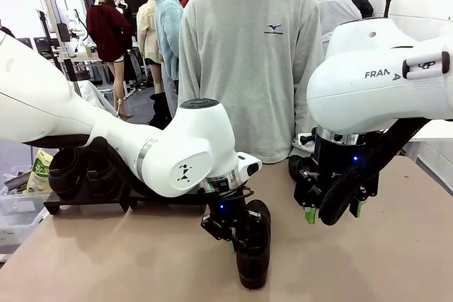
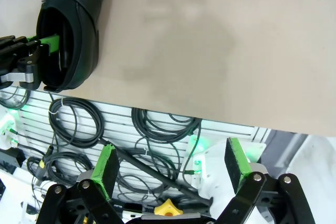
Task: Organize the shoes by placing them on the stand.
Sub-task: Place the Shoe from the middle of the table onto the Shoes Stand.
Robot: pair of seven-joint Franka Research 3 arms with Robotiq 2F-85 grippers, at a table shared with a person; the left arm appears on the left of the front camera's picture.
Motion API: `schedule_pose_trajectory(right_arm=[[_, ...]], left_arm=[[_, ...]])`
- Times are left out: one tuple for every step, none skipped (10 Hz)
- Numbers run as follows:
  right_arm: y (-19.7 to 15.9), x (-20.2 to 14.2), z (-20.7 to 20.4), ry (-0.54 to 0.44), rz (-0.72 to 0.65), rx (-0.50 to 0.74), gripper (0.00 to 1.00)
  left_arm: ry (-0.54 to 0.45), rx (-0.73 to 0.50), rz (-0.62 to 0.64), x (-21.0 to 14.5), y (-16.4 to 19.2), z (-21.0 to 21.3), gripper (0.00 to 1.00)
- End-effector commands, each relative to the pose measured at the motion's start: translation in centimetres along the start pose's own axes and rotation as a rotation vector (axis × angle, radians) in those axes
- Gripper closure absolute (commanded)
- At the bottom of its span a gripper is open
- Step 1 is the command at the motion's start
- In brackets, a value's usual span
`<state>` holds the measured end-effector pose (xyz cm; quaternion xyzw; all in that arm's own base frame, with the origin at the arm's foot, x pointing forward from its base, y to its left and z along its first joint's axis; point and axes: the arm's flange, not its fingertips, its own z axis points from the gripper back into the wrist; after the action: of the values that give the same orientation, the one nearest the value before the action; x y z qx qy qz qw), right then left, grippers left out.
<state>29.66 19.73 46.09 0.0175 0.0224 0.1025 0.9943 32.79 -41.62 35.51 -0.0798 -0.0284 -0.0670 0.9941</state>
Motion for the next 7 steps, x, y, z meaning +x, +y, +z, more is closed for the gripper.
schedule_pose_trajectory(right_arm=[[-0.1, 0.2, 0.4, 0.011, 0.015, -0.016, 0.0], [-0.1, 0.2, 0.4, 0.011, 0.015, -0.016, 0.0], [-0.1, 0.2, 0.4, 0.011, 0.015, -0.016, 0.0], [-0.1, 0.2, 0.4, 0.011, 0.015, -0.016, 0.0], [-0.1, 0.2, 0.4, 0.011, 0.015, -0.016, 0.0], [-0.1, 0.2, 0.4, 0.011, 0.015, -0.016, 0.0], [-0.1, 0.2, 0.4, 0.011, 0.015, -0.016, 0.0]], left_arm=[[-0.017, -0.011, 0.0, -0.1, 0.2, 0.3, 1.0], [-0.014, -0.004, 0.005, -0.1, 0.3, 0.3, 1.0], [-0.013, 0.0, 0.01, -0.1, 0.4, 0.5, 1.0], [-0.012, -0.001, 0.005, -0.3, 0.6, 1.1, 1.0], [-0.028, -0.04, -0.018, -1.0, 0.5, 2.9, 1.0], [-0.069, -0.074, -0.031, -1.7, 0.8, 5.4, 1.0], [-0.132, -0.089, -0.039, -2.2, 1.4, 7.6, 1.0]])
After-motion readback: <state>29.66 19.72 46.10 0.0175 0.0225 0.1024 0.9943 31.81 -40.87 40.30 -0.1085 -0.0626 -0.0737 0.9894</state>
